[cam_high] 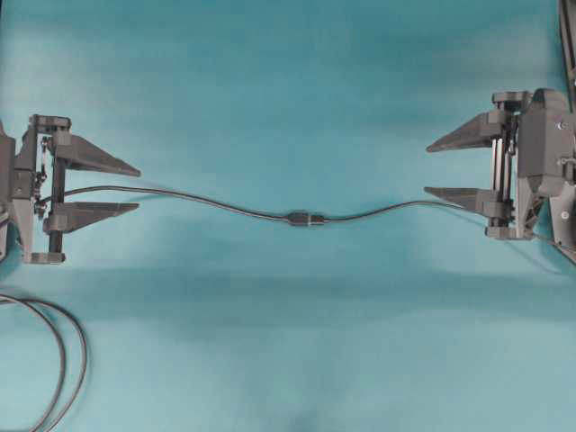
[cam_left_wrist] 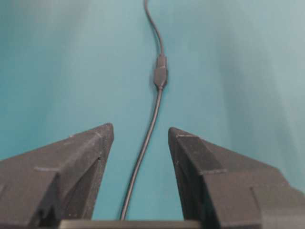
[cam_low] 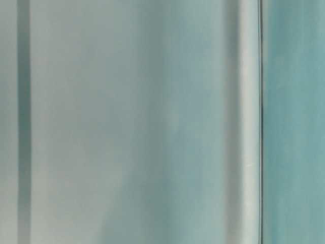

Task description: Insert the USB using both arms.

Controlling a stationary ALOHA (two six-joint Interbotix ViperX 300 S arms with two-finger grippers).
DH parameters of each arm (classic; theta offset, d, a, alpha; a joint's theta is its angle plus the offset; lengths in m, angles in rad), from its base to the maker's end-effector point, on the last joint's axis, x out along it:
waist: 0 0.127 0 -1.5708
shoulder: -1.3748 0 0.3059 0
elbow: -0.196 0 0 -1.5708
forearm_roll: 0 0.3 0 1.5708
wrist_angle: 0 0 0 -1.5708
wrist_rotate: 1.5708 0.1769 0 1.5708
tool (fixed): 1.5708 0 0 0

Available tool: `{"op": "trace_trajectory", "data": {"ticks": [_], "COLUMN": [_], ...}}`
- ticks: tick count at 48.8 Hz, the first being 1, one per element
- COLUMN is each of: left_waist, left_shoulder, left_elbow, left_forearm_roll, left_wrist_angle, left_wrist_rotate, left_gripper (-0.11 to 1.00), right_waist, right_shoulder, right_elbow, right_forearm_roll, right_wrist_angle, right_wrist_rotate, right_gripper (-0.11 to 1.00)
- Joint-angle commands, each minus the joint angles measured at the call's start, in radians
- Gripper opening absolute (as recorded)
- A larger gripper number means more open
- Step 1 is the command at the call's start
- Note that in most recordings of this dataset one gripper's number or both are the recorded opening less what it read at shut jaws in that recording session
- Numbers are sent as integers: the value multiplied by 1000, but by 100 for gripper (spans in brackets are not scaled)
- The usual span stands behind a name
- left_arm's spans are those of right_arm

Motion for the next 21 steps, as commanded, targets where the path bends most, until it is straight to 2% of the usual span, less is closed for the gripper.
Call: {"op": "trace_trajectory", "data": {"ticks": [1,13,21], "left_waist": [-8,-8,-8], "left_shoulder": [2,2,2], "left_elbow": [-14,-6,-5], "left_forearm_roll": [3,-3,-3], "left_wrist_angle": [-15,-26,-25], "left_wrist_rotate": [15,2,-11], "left_gripper": [82,82,82], "right_waist": [2,5,5], "right_shoulder": [-2,-2,-2], "right_elbow": [-11,20,21], "right_forearm_roll": [-2,-2,-2], "right_wrist_angle": [-9,-106,-109], "right_wrist_rotate": [3,5,3], "right_gripper": [69,69,69]}}
